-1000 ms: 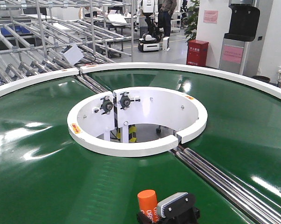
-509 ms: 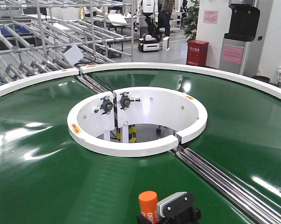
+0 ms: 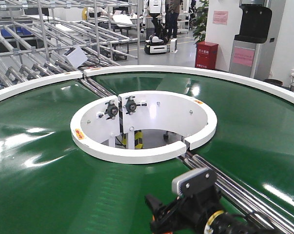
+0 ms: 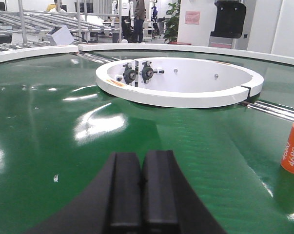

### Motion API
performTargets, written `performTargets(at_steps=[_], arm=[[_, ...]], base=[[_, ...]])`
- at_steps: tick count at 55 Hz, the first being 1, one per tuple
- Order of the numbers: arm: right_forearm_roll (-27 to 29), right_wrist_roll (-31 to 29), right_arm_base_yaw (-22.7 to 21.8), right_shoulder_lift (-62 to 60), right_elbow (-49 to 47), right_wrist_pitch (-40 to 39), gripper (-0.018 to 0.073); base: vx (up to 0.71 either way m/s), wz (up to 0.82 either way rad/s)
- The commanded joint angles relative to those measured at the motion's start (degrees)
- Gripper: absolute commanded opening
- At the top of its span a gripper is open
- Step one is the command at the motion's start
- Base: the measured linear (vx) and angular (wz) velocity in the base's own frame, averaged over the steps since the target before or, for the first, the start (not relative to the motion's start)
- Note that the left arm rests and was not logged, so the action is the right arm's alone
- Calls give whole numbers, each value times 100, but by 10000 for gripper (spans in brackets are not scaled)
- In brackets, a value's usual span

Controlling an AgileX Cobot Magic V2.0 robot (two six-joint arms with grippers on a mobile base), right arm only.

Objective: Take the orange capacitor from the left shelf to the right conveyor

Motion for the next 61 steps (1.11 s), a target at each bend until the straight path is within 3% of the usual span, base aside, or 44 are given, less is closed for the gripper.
performTargets(at_steps=[1,9,14,25,35,61], arm=[[-29,-6,-15,-879,-108,38,583],[-226,-6,-15,-2138,-108,1201,567],[-568,-6,-15,-3051,-108,2146,503],[-730,-6,-15,-4680,-108,3930,218],[-730,0,-15,-5463,-108,4501,-18],[-774,-22,-15,-6031,-82,4563,-13]], base=[[0,0],[0,0],[0,0],[0,0],[0,0],[0,0]])
